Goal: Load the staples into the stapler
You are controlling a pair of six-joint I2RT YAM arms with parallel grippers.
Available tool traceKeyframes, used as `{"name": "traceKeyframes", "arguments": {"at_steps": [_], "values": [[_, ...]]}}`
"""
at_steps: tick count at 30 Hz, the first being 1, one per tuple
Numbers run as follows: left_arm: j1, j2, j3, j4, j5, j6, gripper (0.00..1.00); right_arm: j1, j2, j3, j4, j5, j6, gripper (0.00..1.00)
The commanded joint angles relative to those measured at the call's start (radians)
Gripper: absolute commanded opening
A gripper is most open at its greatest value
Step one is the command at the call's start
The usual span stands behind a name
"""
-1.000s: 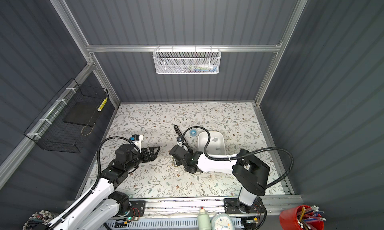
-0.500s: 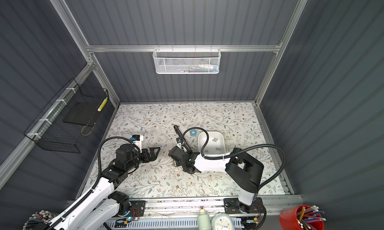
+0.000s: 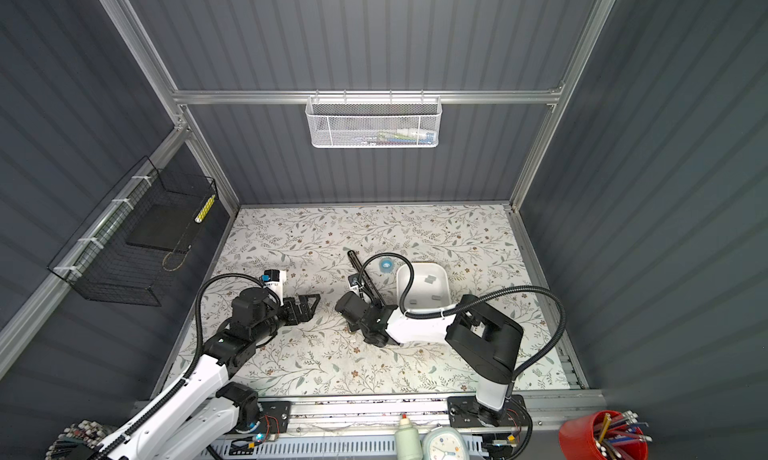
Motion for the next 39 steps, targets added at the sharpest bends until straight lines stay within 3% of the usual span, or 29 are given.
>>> {"name": "traceKeyframes", "arguments": {"at_steps": [1, 39], "values": [[-0.003, -0.01, 0.021, -0.001, -0.006, 0.004, 1.0, -0.006, 0.02, -0.003, 0.01, 0.02, -0.01, 0.14], [-0.003, -0.009, 0.022, 0.003, 0.0, 0.0, 1.0, -0.017, 0.018, -0.053, 0.052, -0.009, 0.01, 0.14]]}}
